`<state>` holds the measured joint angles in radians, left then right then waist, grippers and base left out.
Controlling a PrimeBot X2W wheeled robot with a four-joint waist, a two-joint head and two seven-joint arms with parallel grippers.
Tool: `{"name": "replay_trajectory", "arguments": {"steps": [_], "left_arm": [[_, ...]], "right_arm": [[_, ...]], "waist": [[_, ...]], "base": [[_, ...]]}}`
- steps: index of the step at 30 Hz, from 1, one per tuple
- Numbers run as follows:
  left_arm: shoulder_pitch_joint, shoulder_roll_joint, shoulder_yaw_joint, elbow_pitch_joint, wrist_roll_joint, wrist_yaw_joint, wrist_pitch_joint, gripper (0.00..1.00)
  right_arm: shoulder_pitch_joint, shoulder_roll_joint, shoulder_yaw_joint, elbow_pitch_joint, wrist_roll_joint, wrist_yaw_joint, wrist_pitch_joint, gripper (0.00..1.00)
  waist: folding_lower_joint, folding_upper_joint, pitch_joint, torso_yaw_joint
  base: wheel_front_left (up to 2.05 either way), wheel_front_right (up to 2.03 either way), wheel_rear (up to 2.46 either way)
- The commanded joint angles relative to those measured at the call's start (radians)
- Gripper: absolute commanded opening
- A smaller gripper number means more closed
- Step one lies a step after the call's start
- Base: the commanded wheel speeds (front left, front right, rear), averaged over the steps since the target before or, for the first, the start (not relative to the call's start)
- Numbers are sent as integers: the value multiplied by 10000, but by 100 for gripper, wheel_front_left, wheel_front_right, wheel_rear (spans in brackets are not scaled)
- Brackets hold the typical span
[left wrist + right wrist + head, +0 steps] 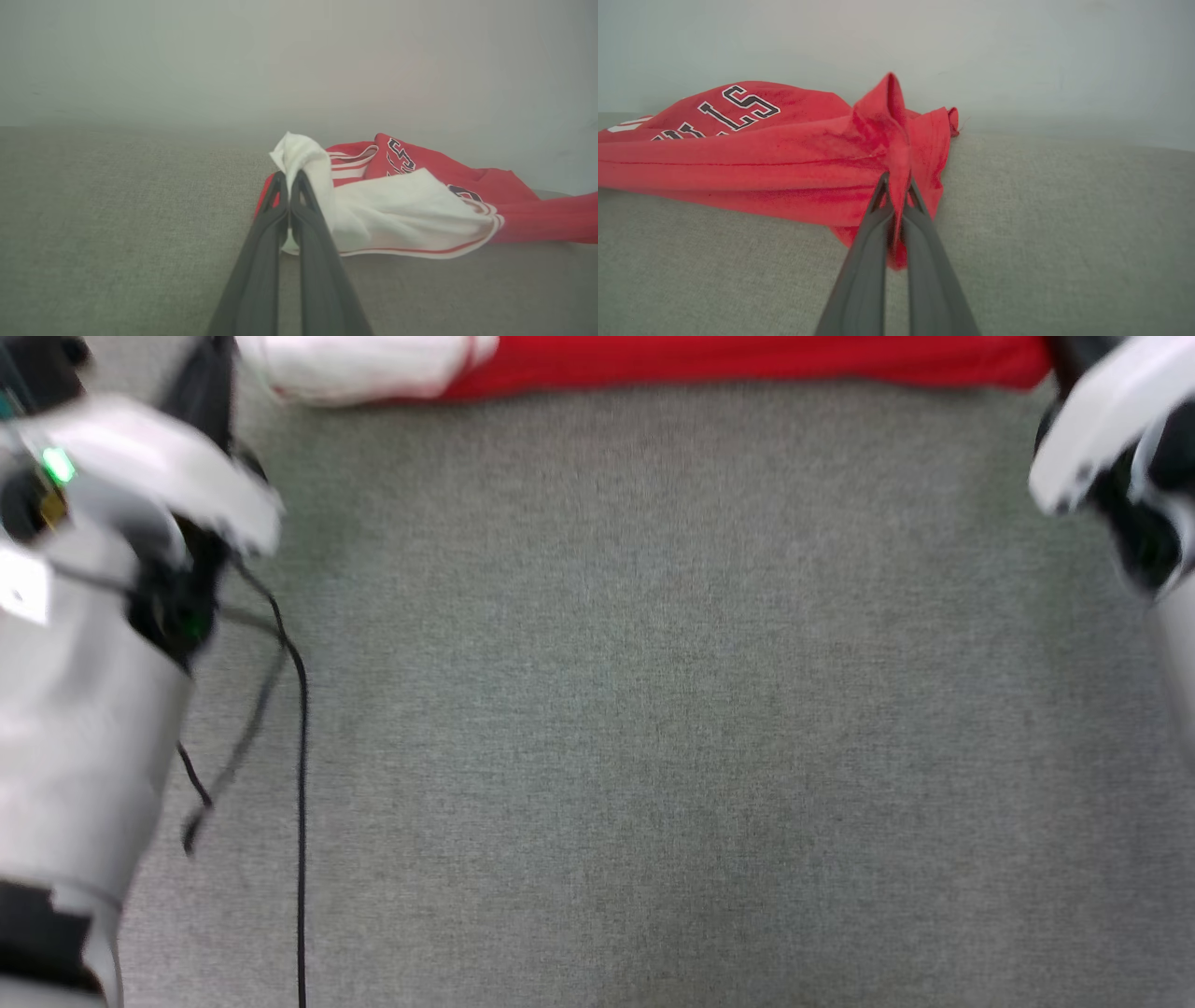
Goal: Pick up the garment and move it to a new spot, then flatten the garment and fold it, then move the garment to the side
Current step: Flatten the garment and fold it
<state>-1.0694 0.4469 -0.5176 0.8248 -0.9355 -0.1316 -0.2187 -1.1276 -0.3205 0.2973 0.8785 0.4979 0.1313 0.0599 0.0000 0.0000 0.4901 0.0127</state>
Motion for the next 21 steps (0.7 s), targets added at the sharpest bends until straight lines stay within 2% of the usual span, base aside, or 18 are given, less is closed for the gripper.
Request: {"name": "replay_trajectory", "arguments": {"steps": [1,9,11,17,21], "left_arm": [[795,162,-136,-218,-185,19,-175,0],[3664,360,-298,-983,-509,28,-419,0],[4423,386,-244,-1139,-533,149,-438,0],[6708,629,-133,-2030,-710,702,-465,0],[8389,917,-2,-2942,-1013,1308,-400,0]], "right_arm": [[763,-126,119,-210,343,-11,-57,0],[3680,-737,445,-1236,1298,-14,-26,0],[4475,-762,460,-1541,1463,-14,55,0],[6713,-899,280,-2413,1700,-15,417,0],[8061,-884,30,-3119,1652,-17,688,0]], "waist": [[0,0,-800,55],[0,0,-2320,143],[0,0,-2753,143],[0,0,-3879,123],[0,0,-4496,35]], "base": [[0,0,0],[0,0,0],[0,0,0],[0,0,0],[0,0,0]]}}
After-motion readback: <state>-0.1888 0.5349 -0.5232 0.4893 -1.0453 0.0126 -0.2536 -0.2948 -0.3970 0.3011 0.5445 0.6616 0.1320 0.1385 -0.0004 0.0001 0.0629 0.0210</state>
